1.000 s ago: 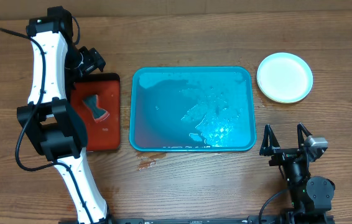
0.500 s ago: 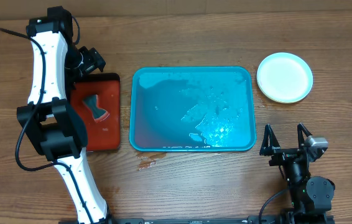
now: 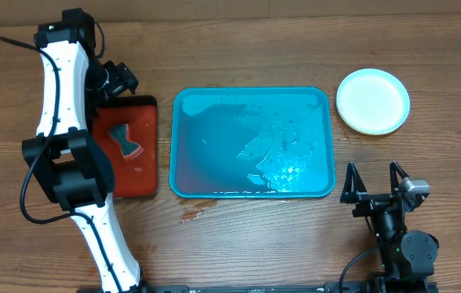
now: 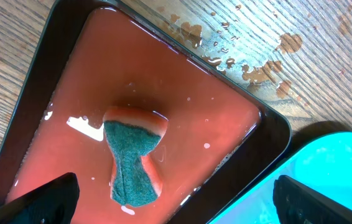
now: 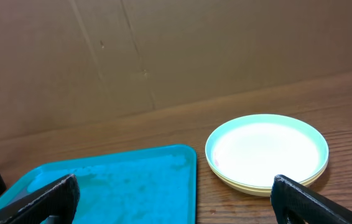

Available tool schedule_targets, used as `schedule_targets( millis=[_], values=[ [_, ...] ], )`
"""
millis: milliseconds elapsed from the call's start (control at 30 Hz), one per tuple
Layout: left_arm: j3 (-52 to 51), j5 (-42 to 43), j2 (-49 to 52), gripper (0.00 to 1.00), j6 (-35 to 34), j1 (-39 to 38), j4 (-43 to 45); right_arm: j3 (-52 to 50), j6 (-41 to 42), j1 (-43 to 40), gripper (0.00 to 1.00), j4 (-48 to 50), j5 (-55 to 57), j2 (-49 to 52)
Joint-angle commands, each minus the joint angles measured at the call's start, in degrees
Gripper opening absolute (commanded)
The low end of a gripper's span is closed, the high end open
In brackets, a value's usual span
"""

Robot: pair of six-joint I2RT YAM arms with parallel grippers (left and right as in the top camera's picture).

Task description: Clean dirty plates on tray and stack at the side

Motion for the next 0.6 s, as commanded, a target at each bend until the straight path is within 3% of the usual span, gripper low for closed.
schedule_targets(
  millis=[0,367,567],
  values=[
    [0.4,0.4,-1.0,1.0,0.4,-0.1,0.0,-0.6,-0.1,0.2,1.0,0.2,0.6,-0.7],
    [0.4,1.9,-1.1,1.0,3.1,-0.6,-3.2,-0.6,-0.1,0.2,1.0,0.2,0.6,-0.7],
    [0.2,1.6,-4.5,1.0,9.7,-4.0,-0.3,-0.6,-0.1,0.2,1.0,0.2,0.6,-0.7]
  ],
)
